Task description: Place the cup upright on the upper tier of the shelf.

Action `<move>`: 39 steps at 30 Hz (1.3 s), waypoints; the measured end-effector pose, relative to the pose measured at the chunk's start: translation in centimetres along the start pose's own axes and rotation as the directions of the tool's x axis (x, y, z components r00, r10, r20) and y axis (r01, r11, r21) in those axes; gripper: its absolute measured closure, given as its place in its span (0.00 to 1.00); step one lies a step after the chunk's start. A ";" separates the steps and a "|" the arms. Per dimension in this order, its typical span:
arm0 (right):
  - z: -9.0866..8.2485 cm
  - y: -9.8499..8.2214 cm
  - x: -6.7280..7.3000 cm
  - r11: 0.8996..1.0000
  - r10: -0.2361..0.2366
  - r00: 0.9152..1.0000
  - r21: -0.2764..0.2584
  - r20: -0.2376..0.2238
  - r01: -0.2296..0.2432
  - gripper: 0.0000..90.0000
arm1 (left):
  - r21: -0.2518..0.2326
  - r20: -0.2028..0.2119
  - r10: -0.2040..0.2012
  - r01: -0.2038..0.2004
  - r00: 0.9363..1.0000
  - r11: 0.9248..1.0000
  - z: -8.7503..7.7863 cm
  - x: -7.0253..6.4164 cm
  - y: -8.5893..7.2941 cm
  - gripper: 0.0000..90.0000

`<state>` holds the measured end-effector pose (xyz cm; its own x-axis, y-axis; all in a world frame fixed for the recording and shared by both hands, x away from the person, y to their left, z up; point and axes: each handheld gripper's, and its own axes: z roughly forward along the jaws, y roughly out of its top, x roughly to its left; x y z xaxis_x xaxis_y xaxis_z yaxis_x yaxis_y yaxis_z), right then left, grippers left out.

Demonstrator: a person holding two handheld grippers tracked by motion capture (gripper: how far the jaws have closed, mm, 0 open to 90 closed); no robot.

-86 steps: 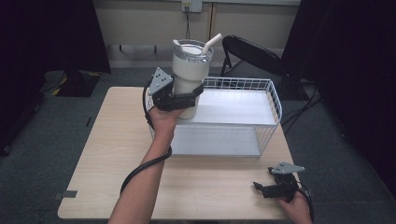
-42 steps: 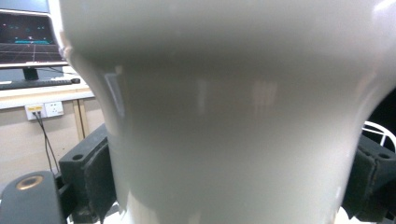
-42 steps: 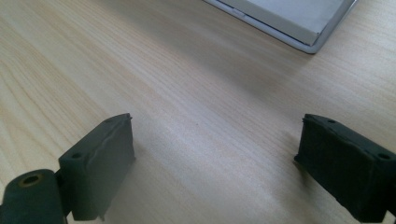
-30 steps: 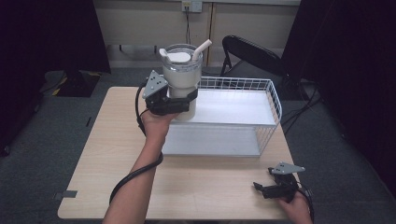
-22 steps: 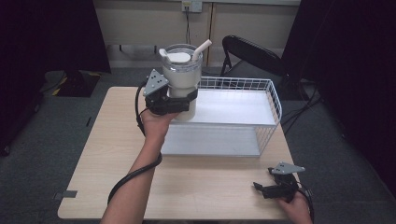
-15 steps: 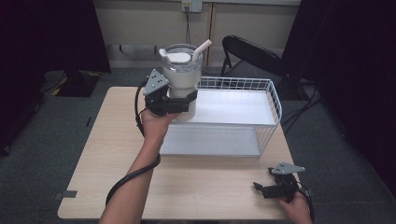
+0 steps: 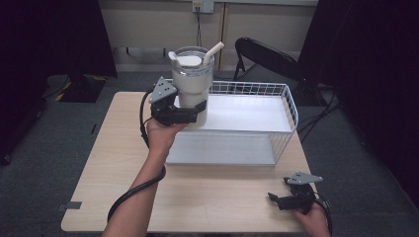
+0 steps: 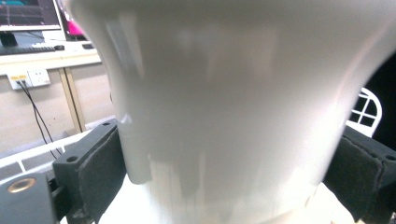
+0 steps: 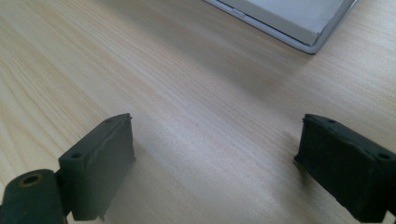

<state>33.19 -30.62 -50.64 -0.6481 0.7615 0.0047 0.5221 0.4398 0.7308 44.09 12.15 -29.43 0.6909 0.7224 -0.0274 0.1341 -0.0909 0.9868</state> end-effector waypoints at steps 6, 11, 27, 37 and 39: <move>0.0 0.0 0.0 1.000 0.001 1.000 0.001 -0.001 -0.001 0.11 | 0.016 0.014 -0.005 0.004 1.000 1.000 -0.9 0.1 -0.5 0.09; 0.0 0.0 0.0 1.000 0.001 1.000 0.001 -0.001 -0.001 0.11 | 0.043 0.020 -0.010 0.009 1.000 0.999 -1.8 0.3 -0.7 0.11; 0.0 0.0 0.0 1.000 0.000 1.000 0.002 -0.001 0.000 0.11 | 0.124 0.051 0.005 -0.011 0.999 0.992 -4.4 0.0 -2.2 0.16; 0.0 0.0 0.0 1.000 0.000 1.000 0.001 -0.001 0.000 0.11 | 0.162 0.103 -0.003 -0.014 0.995 0.987 -5.9 -0.6 -4.5 0.16; 0.0 0.0 0.0 1.000 0.001 1.000 0.002 -0.001 -0.001 0.11 | 0.164 0.114 -0.010 -0.009 0.993 0.986 -6.1 -0.8 -4.9 0.16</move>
<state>33.20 -30.61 -50.63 -0.6487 0.7611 0.0061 0.5236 0.4404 0.7293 38.57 16.22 -33.27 0.7663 0.6401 -0.0551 0.2422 -0.2085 0.9476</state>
